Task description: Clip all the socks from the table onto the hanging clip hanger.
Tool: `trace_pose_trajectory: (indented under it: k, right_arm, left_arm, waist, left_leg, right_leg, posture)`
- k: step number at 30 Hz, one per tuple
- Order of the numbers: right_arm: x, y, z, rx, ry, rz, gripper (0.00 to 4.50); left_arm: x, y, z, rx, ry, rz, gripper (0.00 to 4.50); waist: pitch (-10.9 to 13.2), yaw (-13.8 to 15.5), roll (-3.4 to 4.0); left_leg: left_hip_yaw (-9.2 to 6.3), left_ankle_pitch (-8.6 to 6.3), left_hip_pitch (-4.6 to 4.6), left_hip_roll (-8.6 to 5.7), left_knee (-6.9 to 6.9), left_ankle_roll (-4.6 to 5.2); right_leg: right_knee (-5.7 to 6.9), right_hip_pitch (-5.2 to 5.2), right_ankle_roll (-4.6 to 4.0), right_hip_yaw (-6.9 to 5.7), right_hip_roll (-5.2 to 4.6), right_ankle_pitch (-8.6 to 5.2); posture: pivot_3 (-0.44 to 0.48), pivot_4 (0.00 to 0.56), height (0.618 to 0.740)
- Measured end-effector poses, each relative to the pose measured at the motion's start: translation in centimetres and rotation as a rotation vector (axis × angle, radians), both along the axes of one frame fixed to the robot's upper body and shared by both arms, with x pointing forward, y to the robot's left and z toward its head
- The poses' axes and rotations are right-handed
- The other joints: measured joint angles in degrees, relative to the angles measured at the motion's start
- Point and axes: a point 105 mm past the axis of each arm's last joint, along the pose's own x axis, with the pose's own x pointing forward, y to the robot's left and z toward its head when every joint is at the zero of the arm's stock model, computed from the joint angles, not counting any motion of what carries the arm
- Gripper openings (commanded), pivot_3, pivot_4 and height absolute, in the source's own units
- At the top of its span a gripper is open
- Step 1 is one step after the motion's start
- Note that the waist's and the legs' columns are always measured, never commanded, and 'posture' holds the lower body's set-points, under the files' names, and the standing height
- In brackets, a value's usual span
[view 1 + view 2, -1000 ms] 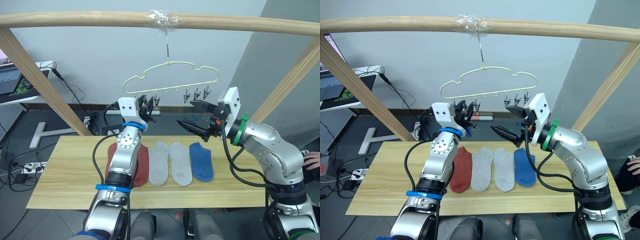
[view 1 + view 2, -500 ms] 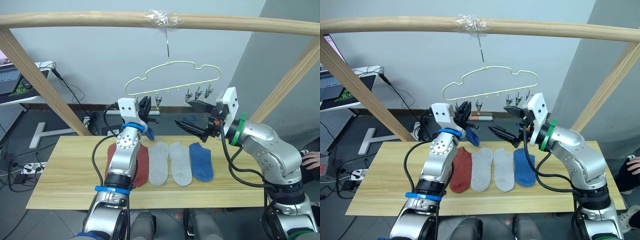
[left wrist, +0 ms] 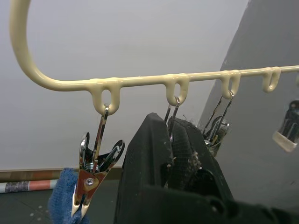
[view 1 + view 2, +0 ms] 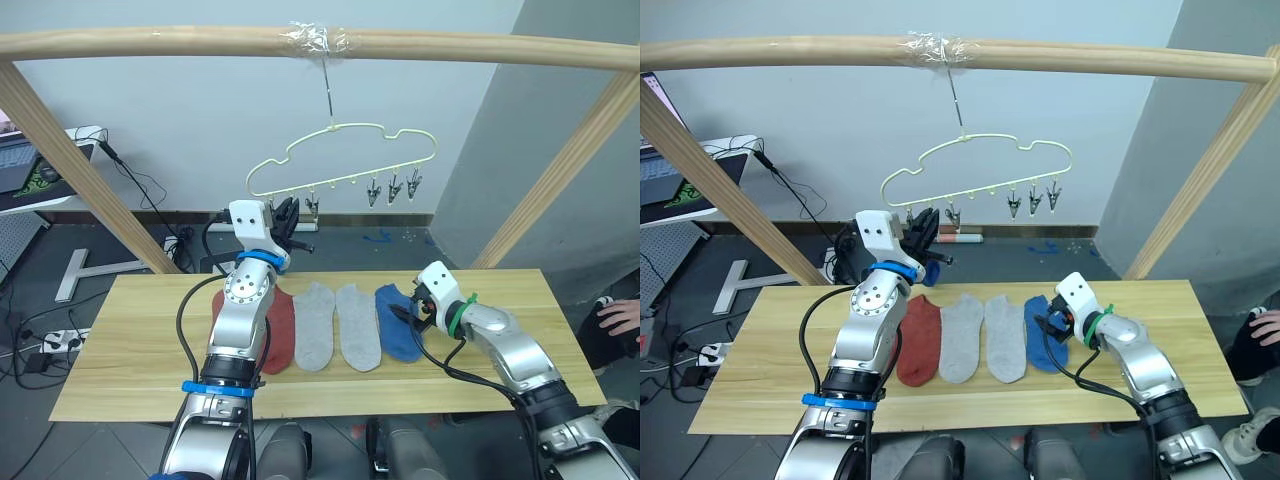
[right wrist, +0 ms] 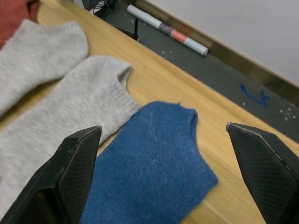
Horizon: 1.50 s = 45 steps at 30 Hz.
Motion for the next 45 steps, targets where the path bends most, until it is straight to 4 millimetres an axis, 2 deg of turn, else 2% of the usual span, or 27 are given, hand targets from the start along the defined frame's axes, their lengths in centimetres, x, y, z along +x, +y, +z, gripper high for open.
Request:
trace_pose_trajectory:
  k: [7, 10, 13, 16, 27, 34, 37, 41, 45]
  right_arm:
    - [0.2, 0.5, -3.2, -0.045, 0.096, 0.003, 4.50]
    - [0.3, -0.1, -4.5, -0.082, 0.123, -0.016, 4.50]
    - [0.6, -0.3, -4.8, -0.081, 0.131, -0.037, 4.50]
    - [0.5, -0.3, -4.9, -0.062, 0.148, -0.031, 3.93]
    - [-0.6, -1.2, -5.4, -0.097, 0.147, 0.049, 0.03]
    - [-1.4, -1.9, -5.1, -0.137, 0.103, 0.091, 0.03]
    - [-1.6, -1.3, -2.9, -0.204, 0.003, 0.193, 0.03]
    - [-1.1, 2.2, 1.9, -0.199, -0.197, 0.294, 0.03]
    - [-1.8, 6.3, 3.5, -0.141, -0.262, 0.372, 0.03]
  left_arm:
    - [-0.1, -0.1, 0.1, 0.001, 0.000, -0.002, 0.00]
    - [-0.1, 0.0, 0.1, 0.002, 0.003, -0.001, 0.00]
    - [-0.1, 0.2, 0.1, 0.001, 0.004, 0.006, 0.00]
    - [-0.2, 0.3, 0.1, 0.001, 0.004, 0.008, 0.00]
    - [-0.2, 0.7, 0.0, 0.002, 0.006, 0.019, 0.00]
    - [-0.3, 0.6, 0.1, -0.062, 0.047, -0.036, 0.00]
    - [-0.6, 1.2, 0.0, -0.265, 0.154, -0.102, 0.00]
    - [-1.0, 1.1, 0.0, -0.499, 0.284, -0.210, 0.00]
    - [-1.2, 1.3, 0.2, -0.624, 0.337, -0.245, 0.00]
  waist:
    - [0.0, 0.0, 0.01]
    - [0.0, 0.0, 0.01]
    - [0.0, -0.1, 0.01]
    - [0.0, 0.0, 0.01]
    - [-0.1, -0.1, 0.00]
    - [-0.1, 0.0, 0.00]
    - [0.0, -0.6, 0.02]
    - [-0.1, -1.1, 0.02]
    - [0.0, -1.0, 0.02]
  left_leg:
    - [0.02, 0.00, -0.01, 0.02, 0.01, 0.00]
    - [0.01, 0.00, -0.02, 0.02, 0.01, 0.00]
    - [0.03, 0.00, 0.01, 0.01, 0.02, 0.00]
    - [0.00, 0.01, 0.03, 0.02, 0.04, 0.01]
    - [0.00, 0.01, 0.10, 0.01, 0.05, 0.01]
    - [-0.01, 0.01, 0.06, 0.03, 0.05, 0.01]
    - [0.00, 0.00, 0.04, 0.05, 0.04, 0.01]
    - [-0.07, 0.01, 0.12, 0.04, 0.05, 0.00]
    - [-0.22, 0.06, 0.15, 0.04, 0.05, -0.11]
  right_leg:
    - [0.02, 0.00, -0.22, 0.03, -0.03, 0.14]
    - [0.02, 0.00, -0.21, 0.03, -0.03, 0.14]
    - [0.02, 0.04, -0.18, 0.04, -0.03, 0.16]
    - [0.03, 0.06, -0.17, 0.03, -0.03, 0.16]
    - [0.04, 0.13, -0.06, 0.03, -0.03, 0.10]
    - [0.03, 0.12, 0.06, 0.05, -0.03, 0.03]
    - [0.03, 0.09, 0.10, 0.05, -0.10, 0.01]
    - [0.10, 0.09, 0.12, -0.02, 0.03, -0.01]
    - [0.31, 0.09, 0.11, -0.01, 0.07, -0.01]
  posture:
    - [-0.020, 0.171, 0.740]
    - [-0.014, 0.176, 0.740]
    - [-0.014, 0.176, 0.740]
    - [-0.008, 0.182, 0.740]
    - [-0.005, 0.187, 0.740]
    - [-0.005, 0.192, 0.740]
    - [-0.005, 0.192, 0.740]
    - [-0.005, 0.192, 0.740]
    - [-0.009, 0.187, 0.740]
